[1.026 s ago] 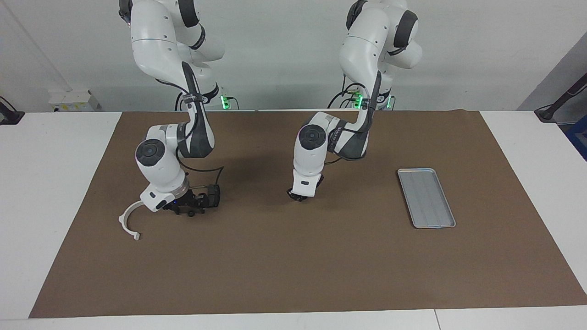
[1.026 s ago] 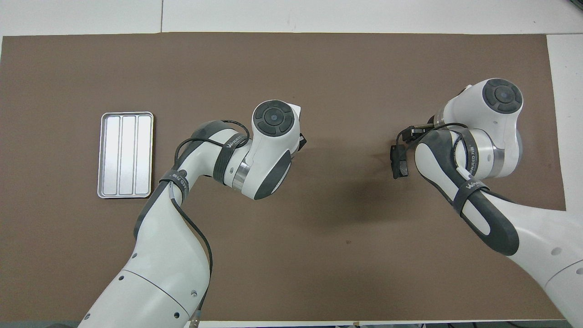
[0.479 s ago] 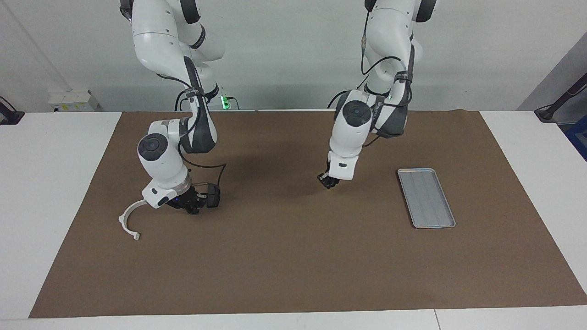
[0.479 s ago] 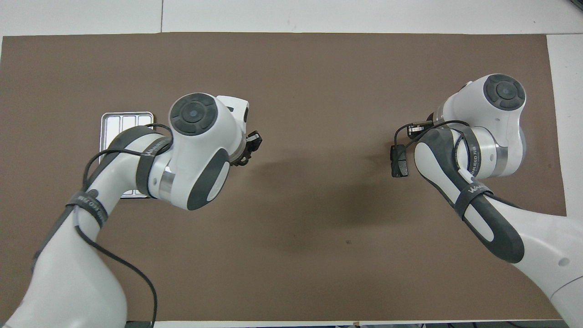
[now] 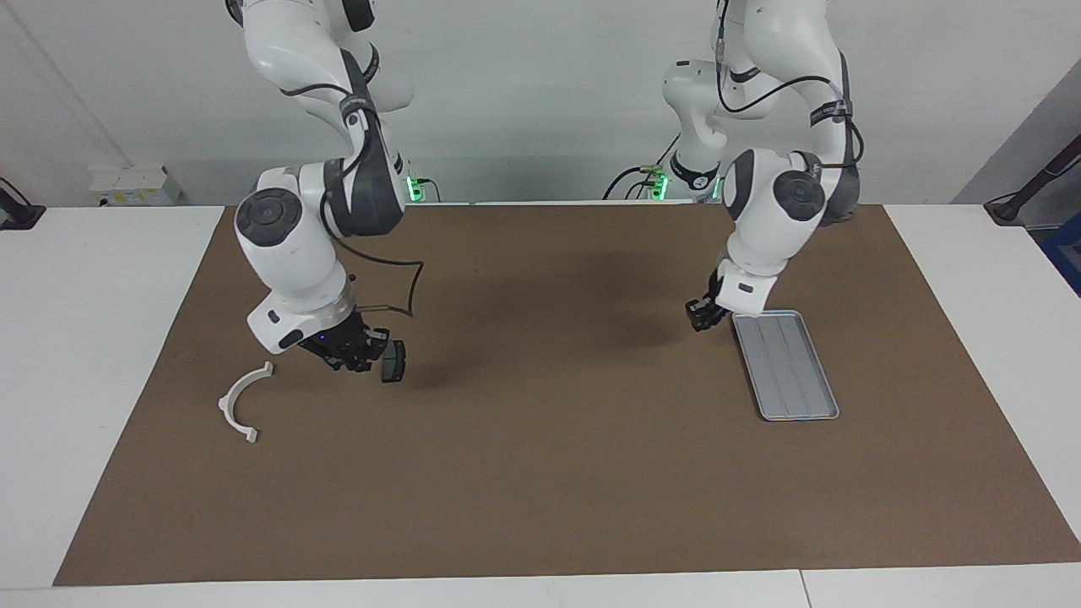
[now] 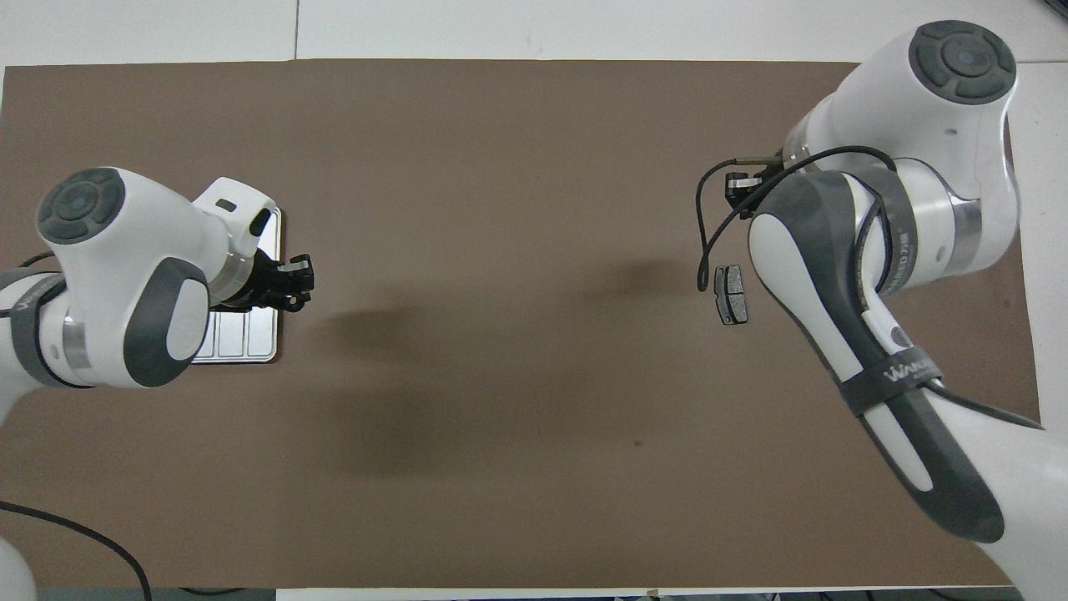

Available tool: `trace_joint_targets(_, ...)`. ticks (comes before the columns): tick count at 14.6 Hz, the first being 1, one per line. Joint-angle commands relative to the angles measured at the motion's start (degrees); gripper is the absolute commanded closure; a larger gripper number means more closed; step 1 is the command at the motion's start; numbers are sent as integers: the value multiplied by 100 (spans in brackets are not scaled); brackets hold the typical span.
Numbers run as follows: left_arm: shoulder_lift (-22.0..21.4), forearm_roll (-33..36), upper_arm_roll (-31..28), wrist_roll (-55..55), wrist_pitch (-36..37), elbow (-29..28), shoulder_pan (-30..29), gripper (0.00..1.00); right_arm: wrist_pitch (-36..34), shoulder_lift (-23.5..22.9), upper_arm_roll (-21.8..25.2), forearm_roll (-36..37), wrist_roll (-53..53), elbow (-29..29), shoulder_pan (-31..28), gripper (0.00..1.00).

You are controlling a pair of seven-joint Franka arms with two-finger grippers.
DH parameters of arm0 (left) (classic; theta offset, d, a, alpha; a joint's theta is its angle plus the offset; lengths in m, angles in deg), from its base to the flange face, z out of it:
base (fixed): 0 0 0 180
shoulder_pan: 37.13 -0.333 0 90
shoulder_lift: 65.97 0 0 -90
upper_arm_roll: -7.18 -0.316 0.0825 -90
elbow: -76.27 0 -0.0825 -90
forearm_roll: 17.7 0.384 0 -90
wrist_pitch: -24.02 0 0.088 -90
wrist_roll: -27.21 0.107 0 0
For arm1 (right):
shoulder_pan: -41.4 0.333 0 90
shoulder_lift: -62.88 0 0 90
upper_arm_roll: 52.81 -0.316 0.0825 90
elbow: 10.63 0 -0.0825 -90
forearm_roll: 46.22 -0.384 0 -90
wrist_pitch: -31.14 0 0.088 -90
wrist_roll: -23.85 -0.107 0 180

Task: Pick bearing gear from pile to tray

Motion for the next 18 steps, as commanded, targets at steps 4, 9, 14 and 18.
trace_joint_targets(4, -70, 21, 75, 1227, -628, -631, -774, 100, 232, -369, -2, 208, -2584, -391, 1791, 100)
trace_joint_targets(9, -43, 21, 66, 1245, -1034, -1045, -853, 100, 1296, -869, -2, 199, -3353, -31, 2363, 100)
trace_joint_targets(14, -8, 30, 66, 1289, -1131, -1099, -1011, 100, 1956, -1169, -2, 208, -3626, 216, 2522, 100)
trace_joint_targets(18, 97, 30, 66, 1289, -1333, -1142, -1038, 100, 2474, -1310, -2, 225, -3608, 513, 2496, 100)
